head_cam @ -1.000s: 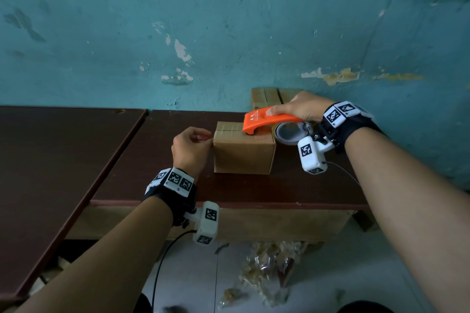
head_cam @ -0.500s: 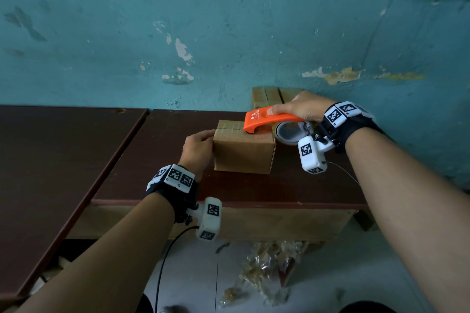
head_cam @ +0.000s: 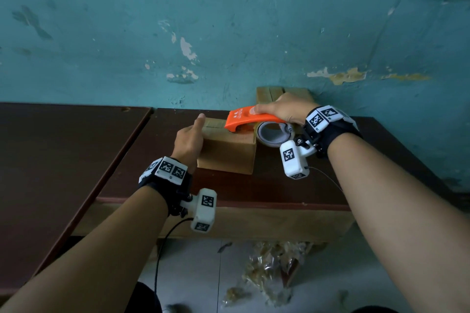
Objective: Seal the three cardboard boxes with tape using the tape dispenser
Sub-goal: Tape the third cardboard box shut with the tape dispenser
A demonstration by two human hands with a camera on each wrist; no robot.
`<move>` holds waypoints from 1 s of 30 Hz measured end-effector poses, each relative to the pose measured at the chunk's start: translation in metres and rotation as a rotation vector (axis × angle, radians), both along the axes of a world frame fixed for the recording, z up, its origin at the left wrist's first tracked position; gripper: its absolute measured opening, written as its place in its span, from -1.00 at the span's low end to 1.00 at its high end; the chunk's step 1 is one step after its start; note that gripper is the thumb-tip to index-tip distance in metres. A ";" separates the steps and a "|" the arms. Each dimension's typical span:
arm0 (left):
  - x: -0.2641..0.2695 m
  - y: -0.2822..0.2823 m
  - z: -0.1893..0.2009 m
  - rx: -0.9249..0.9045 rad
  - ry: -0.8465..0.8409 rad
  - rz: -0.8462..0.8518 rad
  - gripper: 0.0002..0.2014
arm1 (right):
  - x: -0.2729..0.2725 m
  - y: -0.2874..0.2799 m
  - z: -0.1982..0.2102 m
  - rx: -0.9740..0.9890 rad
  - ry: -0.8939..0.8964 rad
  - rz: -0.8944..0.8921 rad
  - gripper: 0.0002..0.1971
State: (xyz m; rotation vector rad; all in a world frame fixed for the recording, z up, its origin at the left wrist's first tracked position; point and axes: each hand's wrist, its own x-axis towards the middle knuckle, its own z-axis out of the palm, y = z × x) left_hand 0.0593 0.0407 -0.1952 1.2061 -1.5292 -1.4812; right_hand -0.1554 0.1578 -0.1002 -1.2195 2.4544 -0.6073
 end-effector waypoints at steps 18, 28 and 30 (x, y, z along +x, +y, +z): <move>0.018 -0.028 0.003 -0.154 -0.333 0.118 -0.38 | 0.037 -0.028 0.004 0.013 -0.101 0.088 -0.44; 0.020 -0.033 0.002 -0.140 -0.357 0.079 -0.40 | 0.031 -0.022 0.001 0.068 -0.249 0.205 -0.46; 0.021 -0.034 0.003 -0.140 -0.373 0.067 -0.39 | 0.028 -0.022 -0.003 0.060 -0.252 0.207 -0.43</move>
